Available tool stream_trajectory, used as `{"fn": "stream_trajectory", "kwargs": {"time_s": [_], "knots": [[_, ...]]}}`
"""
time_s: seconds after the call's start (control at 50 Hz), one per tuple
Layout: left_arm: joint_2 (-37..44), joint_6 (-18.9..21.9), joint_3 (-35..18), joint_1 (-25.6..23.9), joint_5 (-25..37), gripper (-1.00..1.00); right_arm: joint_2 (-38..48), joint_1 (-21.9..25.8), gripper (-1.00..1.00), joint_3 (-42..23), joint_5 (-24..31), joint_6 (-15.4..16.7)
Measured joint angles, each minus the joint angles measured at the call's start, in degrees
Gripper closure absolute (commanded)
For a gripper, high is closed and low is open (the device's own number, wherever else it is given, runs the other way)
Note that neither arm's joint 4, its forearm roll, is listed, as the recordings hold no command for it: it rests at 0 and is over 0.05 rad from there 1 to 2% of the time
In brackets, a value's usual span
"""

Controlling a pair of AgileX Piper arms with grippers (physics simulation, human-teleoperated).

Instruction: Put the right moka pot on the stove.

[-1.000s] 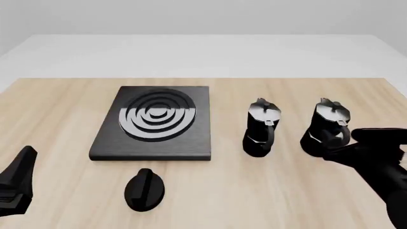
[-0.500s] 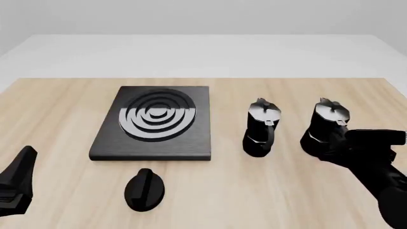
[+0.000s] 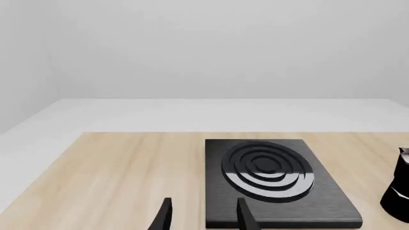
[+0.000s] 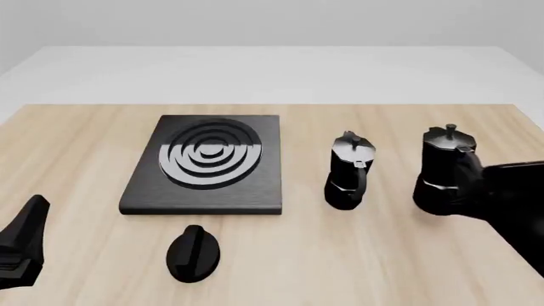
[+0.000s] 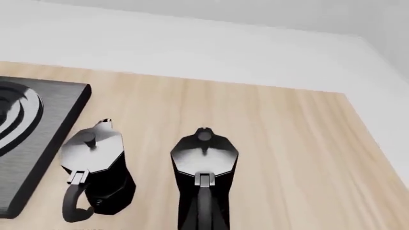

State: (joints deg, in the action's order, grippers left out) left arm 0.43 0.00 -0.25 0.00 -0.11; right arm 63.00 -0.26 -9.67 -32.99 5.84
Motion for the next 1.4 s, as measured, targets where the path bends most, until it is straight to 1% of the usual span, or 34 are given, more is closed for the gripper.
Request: {"fn": "stream_trajectory", "kwargs": {"time_s": [0.22,0.46,0.54,0.68,0.82,0.96,1.1,1.22,1.4], "knots": [[0.00,0.00,0.00,0.00,0.00,-1.00,-11.82,1.08,1.00,-1.68,11.10,0.77],[0.00,0.00,0.00,0.00,0.00,-1.00,-23.39,3.61,1.00,-6.20,24.07,1.31],[0.00,0.00,0.00,0.00,0.00,-1.00,-26.44,5.02,1.00,-8.25,28.12,1.23],[0.00,0.00,0.00,0.00,0.00,-1.00,-31.34,8.88,1.00,-14.51,36.43,1.24],[0.00,0.00,0.00,0.00,0.00,-1.00,-33.56,12.07,1.00,-19.63,41.47,1.77],[0.00,0.00,0.00,0.00,0.00,-1.00,-33.62,14.79,1.00,-23.25,43.56,2.57],[0.00,0.00,0.00,0.00,0.00,-1.00,-32.02,17.10,1.00,-25.19,43.15,3.25],[0.00,0.00,0.00,0.00,0.00,-1.00,-29.31,19.19,1.00,-26.11,41.17,3.74],[0.00,0.00,0.00,0.00,0.00,-1.00,-20.97,23.19,1.00,-27.81,34.40,4.33]]}}
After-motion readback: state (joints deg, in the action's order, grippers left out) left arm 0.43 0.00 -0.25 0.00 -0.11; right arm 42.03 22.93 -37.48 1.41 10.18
